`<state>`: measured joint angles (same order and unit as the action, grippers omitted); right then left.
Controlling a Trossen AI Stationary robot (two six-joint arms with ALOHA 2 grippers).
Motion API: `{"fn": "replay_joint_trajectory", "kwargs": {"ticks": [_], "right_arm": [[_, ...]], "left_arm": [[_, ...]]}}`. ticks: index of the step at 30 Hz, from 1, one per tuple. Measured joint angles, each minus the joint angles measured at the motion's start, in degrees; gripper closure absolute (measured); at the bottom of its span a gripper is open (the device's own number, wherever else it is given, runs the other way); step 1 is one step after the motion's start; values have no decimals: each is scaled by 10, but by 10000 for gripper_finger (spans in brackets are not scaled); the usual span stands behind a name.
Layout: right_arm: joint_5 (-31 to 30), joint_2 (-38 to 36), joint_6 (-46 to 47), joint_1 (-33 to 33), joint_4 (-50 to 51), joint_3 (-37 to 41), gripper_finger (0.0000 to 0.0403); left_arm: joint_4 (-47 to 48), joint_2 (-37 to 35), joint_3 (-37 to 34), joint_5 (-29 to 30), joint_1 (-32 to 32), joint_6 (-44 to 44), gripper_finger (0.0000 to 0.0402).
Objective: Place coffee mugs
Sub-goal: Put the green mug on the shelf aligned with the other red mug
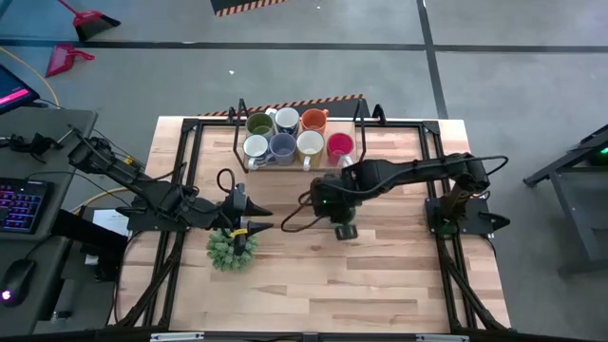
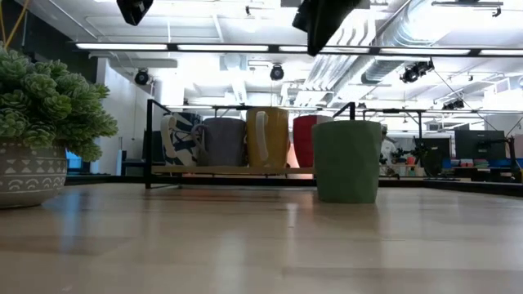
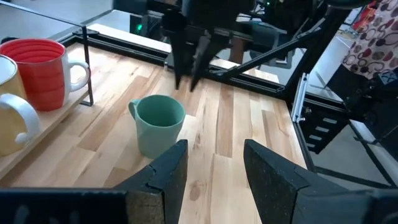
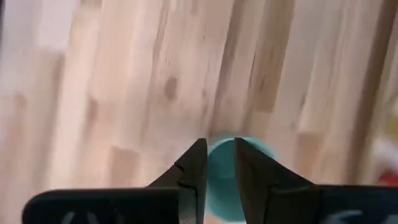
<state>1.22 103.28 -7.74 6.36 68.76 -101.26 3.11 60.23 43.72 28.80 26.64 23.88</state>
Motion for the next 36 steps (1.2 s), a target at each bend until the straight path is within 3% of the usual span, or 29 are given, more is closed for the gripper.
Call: {"fn": "replay_joint_trajectory", "kwargs": {"ticks": [5, 12, 20, 32, 36], "right_arm": [[-9, 0, 199, 24, -6, -1, 347], [-32, 0, 363, 51, 73, -1, 347], [-55, 0, 368, 83, 96, 29, 347], [-207, -8, 347, 126, 73, 33, 347], [-239, -13, 342, 120, 15, 100, 347]], "left_arm": [[0, 0, 0, 0, 0, -5, 257], [0, 0, 0, -2, 0, -22, 257], [0, 0, 0, -2, 0, -36, 257], [1, 0, 0, -28, 0, -42, 257], [3, 0, 0, -28, 0, -46, 257]]}}
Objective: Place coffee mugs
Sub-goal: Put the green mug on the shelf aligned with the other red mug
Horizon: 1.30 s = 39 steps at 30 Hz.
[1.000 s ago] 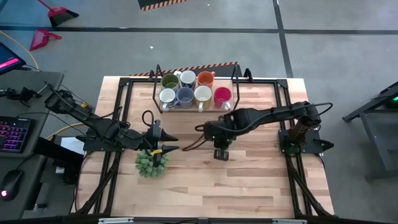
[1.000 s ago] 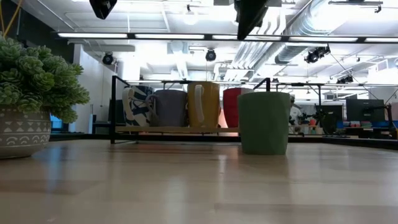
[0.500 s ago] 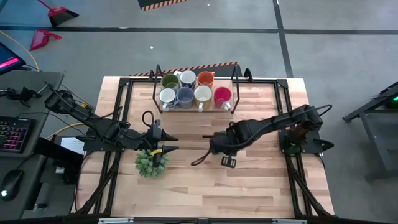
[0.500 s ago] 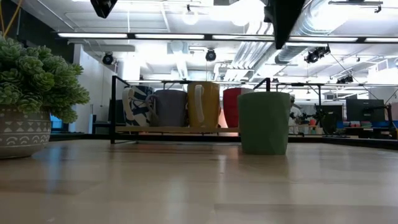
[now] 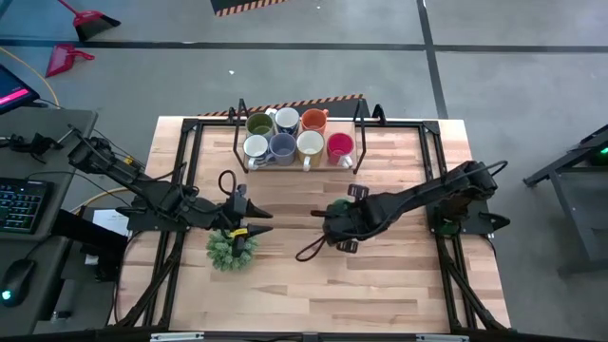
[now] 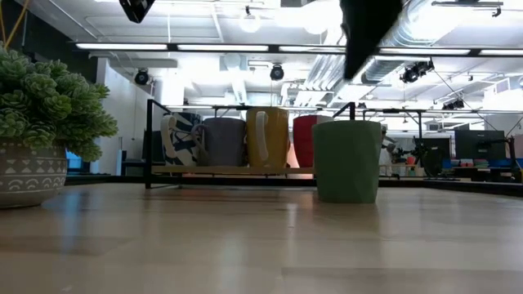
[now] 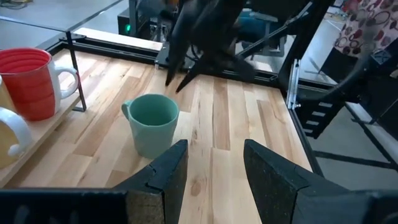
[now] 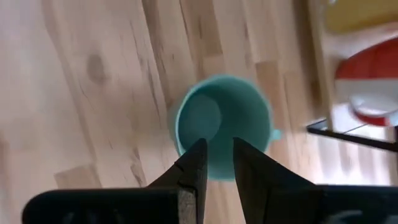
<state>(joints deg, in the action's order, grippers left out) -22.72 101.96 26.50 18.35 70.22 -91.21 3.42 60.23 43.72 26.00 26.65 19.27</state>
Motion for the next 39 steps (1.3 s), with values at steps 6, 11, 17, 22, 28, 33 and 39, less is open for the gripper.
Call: {"fn": "replay_joint_trajectory", "kwargs": {"ticks": [6, 11, 17, 22, 28, 33, 39], "right_arm": [[31, -68, 2, -24, -37, 118, 347], [18, -230, -6, -40, -118, 209, 347], [47, -447, -11, -61, -352, 372, 347], [135, -474, 1, -63, -457, 451, 347], [155, -388, -20, -63, -449, 427, 347], [157, -294, -59, -63, -384, 367, 347], [142, -190, -73, -63, -339, 304, 347]], "left_arm": [[-1, 0, 0, -1, 0, 0, 257], [-1, 0, 0, -2, 0, -6, 257], [-2, 0, 0, 1, 0, -19, 257], [-3, 0, 0, 2, 0, -15, 257], [-3, 0, 0, 2, -1, -14, 257], [-6, 0, 0, 2, -2, -14, 257], [-7, 0, 0, 3, -2, -14, 257]]}}
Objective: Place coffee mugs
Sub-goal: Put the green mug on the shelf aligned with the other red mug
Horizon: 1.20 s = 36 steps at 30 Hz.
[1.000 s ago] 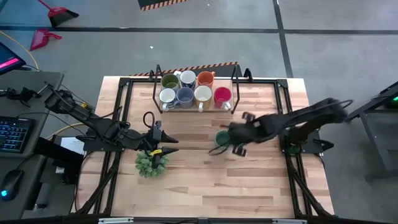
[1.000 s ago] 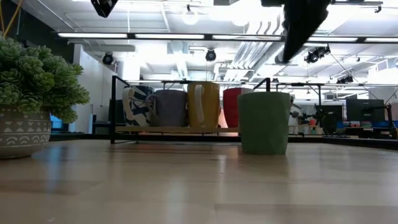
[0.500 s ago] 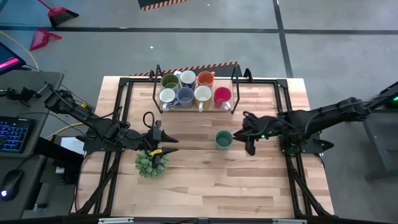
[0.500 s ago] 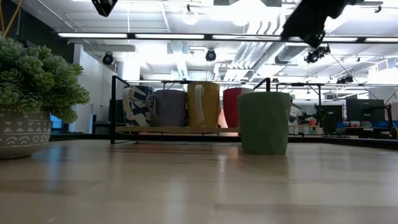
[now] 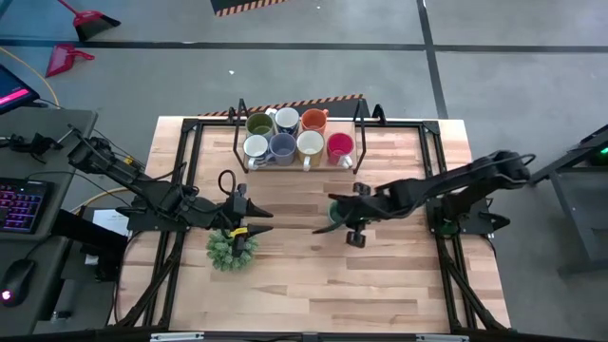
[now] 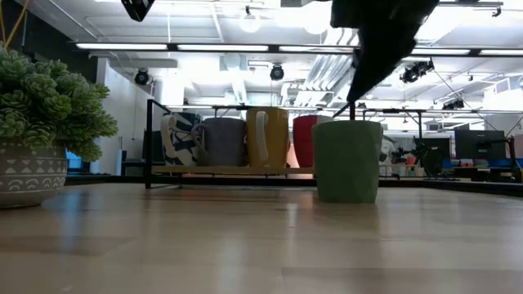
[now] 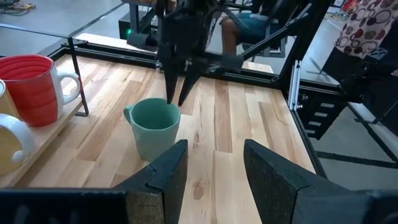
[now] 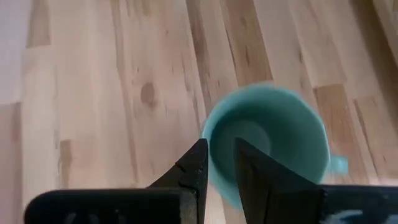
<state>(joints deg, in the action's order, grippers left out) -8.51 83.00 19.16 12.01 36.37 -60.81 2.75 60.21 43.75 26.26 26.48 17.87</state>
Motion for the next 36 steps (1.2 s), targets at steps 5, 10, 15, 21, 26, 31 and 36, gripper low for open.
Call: {"fn": "replay_joint_trajectory", "kwargs": {"ticks": [5, 10, 15, 21, 26, 31, 36], "right_arm": [[-10, 65, 2, 0, 12, -38, 347], [15, 105, 3, 0, 12, -59, 347], [3, 112, 25, 0, 12, -62, 347], [-10, 113, 44, 0, 26, -59, 347], [-16, 118, 66, 0, 24, -59, 347], [1, 149, 94, 2, 24, -59, 347], [-13, 171, 106, 1, 20, -59, 347]], "left_arm": [[0, 0, 0, 0, 0, 0, 257], [0, 0, 0, 0, 0, 0, 257], [0, 0, 0, -1, 0, 0, 257], [0, 0, 0, -1, 0, 0, 257], [0, 0, 0, -2, 0, 0, 257], [0, 0, 0, -2, 0, 0, 257], [0, 0, 0, -2, 0, 0, 257]]}}
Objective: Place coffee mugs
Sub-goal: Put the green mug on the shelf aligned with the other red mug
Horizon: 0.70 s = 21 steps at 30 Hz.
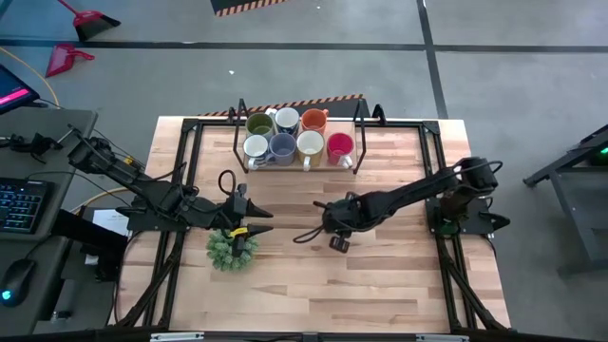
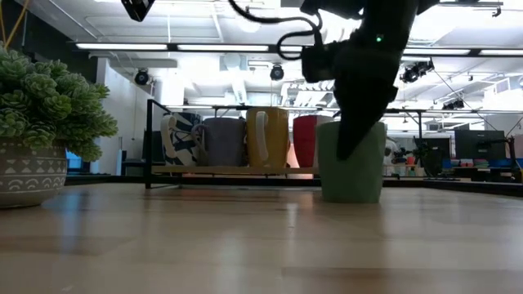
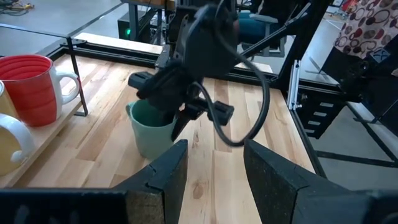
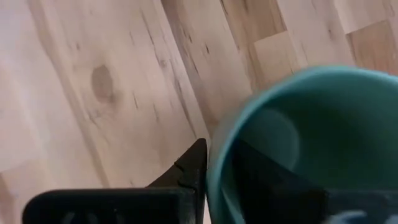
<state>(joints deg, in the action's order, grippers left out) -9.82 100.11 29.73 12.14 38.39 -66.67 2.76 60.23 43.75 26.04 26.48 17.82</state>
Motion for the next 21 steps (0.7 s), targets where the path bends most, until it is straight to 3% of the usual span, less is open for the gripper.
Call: {"fn": "replay_joint_trajectory", "kwargs": {"ticks": [9, 14, 21], "right_arm": [[2, 38, 3, 0, -21, 0, 348], [4, 33, 1, 0, -16, 0, 390], [-16, 12, -13, 0, 48, -53, 397]], "left_arm": [[0, 0, 0, 0, 0, 12, 257], [0, 0, 0, 0, 0, 14, 257], [1, 0, 0, 0, 0, 15, 257]]}}
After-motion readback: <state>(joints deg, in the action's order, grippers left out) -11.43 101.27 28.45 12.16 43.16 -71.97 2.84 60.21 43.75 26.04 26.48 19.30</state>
